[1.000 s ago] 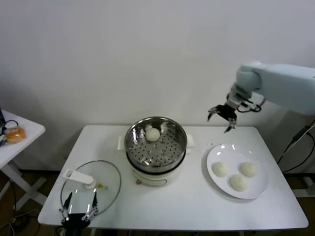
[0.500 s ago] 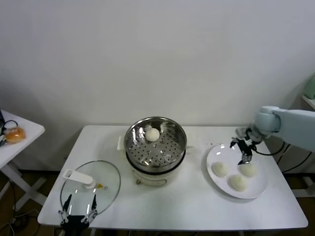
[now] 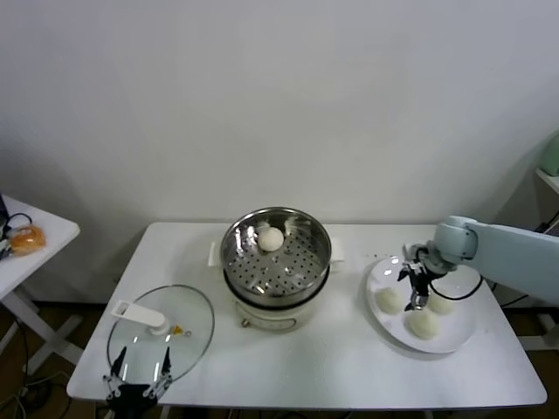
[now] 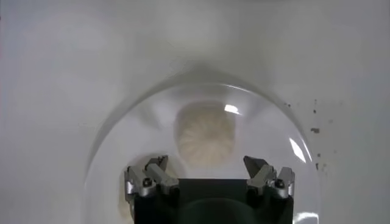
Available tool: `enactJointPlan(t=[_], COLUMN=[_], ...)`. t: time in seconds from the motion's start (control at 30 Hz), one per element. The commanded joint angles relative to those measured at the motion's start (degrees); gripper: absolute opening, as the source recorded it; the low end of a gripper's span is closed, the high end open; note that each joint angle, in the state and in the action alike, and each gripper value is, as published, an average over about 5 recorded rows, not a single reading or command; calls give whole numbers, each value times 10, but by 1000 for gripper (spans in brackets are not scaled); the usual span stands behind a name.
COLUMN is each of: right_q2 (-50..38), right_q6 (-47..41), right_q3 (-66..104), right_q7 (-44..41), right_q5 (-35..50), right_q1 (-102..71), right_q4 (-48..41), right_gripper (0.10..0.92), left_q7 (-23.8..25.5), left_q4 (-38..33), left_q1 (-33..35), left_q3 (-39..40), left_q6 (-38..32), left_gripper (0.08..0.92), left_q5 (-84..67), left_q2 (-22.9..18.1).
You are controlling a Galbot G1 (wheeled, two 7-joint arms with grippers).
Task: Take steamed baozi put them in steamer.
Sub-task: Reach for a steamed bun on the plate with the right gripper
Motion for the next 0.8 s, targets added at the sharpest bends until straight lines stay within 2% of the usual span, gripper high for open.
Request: enactJointPlan(t=[0.03, 0.43, 0.8], right_q2=[26, 58, 68], right_q6=[-13, 10, 27], right_q3=[52, 57, 51], right_q7=[-4, -37, -64], right_q5=[-2, -24, -32], right_q1=[-56, -62, -52], right_q4=[-44, -84, -99], right_gripper=[823, 812, 713], left_q7=[0, 0, 0], left_q4=[2, 4, 4], left_q1=[0, 0, -1], left_q3=[-1, -4, -6], left_q6=[-1, 0, -1], left_gripper=[823, 823, 823], left_q5=[0, 0, 0], left_q2=[-1, 0, 0])
